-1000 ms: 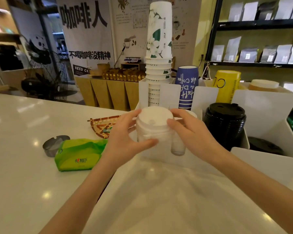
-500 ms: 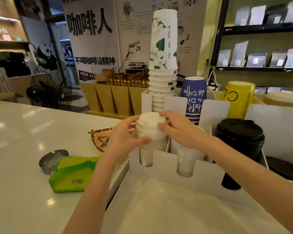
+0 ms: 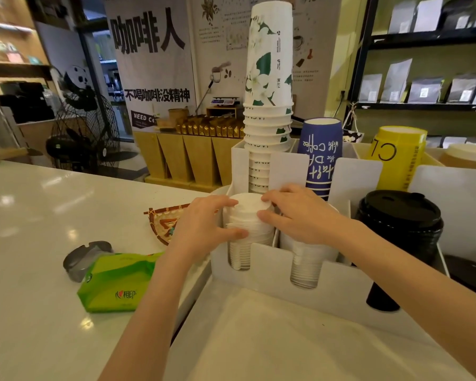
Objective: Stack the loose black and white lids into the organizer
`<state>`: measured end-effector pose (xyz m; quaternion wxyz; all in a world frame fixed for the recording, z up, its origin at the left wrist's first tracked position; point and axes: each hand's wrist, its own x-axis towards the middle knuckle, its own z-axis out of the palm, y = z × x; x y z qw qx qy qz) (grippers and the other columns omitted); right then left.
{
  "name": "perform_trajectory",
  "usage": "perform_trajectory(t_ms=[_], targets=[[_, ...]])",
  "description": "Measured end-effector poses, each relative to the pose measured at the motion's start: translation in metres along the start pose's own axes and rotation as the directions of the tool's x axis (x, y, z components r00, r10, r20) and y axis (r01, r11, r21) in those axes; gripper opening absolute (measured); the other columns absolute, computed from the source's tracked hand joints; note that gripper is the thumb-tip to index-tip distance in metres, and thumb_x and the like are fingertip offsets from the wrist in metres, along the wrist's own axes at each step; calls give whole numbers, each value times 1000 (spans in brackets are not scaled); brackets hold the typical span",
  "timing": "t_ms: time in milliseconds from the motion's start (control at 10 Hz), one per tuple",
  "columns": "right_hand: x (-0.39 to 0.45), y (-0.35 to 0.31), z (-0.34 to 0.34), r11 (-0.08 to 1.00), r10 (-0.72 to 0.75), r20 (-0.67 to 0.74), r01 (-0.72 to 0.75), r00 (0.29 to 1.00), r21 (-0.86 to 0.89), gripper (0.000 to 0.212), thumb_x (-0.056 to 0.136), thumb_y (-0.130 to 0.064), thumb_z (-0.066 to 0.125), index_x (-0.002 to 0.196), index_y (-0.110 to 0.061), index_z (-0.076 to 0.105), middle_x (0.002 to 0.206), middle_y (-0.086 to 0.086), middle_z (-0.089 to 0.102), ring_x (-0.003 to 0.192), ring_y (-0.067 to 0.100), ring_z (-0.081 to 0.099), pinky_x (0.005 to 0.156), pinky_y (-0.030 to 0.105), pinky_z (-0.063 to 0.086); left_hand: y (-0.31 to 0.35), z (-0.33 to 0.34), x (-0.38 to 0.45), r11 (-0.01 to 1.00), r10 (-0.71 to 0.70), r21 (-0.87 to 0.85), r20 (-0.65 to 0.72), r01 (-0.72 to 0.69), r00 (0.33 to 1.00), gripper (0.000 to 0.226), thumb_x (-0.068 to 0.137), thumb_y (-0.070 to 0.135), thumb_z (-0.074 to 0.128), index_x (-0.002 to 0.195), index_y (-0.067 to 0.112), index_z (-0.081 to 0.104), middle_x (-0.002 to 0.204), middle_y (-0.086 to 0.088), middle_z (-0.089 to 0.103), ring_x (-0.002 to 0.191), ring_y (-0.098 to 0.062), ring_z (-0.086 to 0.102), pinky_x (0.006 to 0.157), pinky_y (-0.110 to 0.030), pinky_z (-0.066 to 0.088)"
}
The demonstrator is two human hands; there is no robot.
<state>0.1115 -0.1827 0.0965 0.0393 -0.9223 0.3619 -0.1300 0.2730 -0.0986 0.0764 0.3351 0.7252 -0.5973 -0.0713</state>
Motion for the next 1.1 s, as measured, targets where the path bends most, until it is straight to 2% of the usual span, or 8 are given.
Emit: perform_trajectory(t_ms=[300,500,700,900,1000,1100], targets=[[-4,-4,-1,999,0,21,1,1000,-51,48,90,-47,32,129,-21,42,130,6,51,122,22,41,103,39,31,4,0,-2,997,41,59,0,-41,999,58,67,39,72,121,27,52,136,6,48,126,-15,35,107,-41,28],[-4,-9,-2,992,-27,26,30,999,-125,47,92,-45,29,122,-16,50,123,6,58,116,23,45,103,40,31,11,-1,-4,981,51,187,-16,-47,999,58,69,41,70,121,25,51,132,4,52,122,-15,38,102,-37,33],[-1,-11,4,980,-41,11,42,999,-194,51,91,-48,25,121,-15,51,125,6,58,117,23,44,103,40,30,17,3,-5,951,39,307,-29,-28,999,58,67,48,68,118,25,53,122,1,58,113,-16,44,92,-34,40],[-2,-11,10,963,-76,-31,65,997,-263,52,91,-48,24,120,-14,52,126,3,54,119,21,41,105,38,29,17,2,-4,950,27,312,-2,-25,1000,59,66,48,70,118,25,52,121,2,58,113,-16,45,92,-35,40],[-5,-15,6,972,-40,-11,37,999,-233,51,91,-47,25,121,-14,50,128,4,54,118,22,43,104,39,31,17,-6,-5,970,14,241,91,-36,996,65,65,42,73,123,25,49,128,2,54,118,-17,42,98,-38,37],[-7,-15,3,987,-25,2,25,1000,-160,50,91,-45,28,129,-16,42,133,4,51,122,22,42,106,40,28,13,-18,-7,990,13,135,198,-40,980,69,68,23,73,129,27,41,139,3,45,127,-17,37,104,-40,32]])
